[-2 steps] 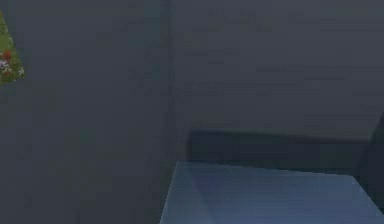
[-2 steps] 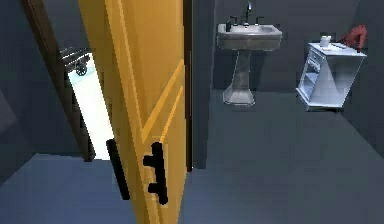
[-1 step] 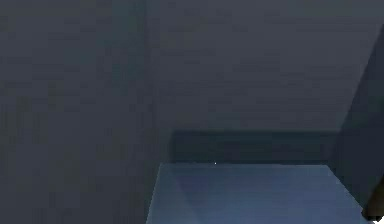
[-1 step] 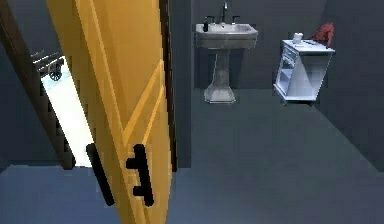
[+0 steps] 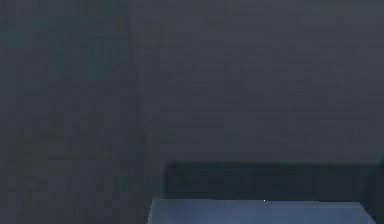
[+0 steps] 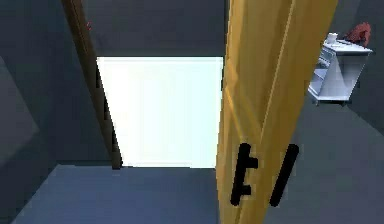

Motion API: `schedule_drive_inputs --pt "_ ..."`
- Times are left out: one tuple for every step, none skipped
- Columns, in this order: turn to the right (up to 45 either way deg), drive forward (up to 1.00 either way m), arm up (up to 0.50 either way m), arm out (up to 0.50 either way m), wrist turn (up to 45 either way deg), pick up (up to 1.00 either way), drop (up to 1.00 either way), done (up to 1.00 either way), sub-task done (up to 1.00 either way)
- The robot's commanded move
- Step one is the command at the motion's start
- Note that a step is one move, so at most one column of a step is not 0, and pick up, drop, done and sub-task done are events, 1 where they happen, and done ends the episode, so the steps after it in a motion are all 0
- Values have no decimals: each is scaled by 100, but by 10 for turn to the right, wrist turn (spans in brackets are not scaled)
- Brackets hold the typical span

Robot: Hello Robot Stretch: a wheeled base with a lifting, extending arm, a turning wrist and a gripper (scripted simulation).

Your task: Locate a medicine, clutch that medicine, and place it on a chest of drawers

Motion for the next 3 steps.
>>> schedule_drive_inputs --pt "450 0 0 0 0 0 0 0 0" --pt "210 0 0 0 0 0 0 0 0" --pt "0 40 0 0 0 0 0 0 0"
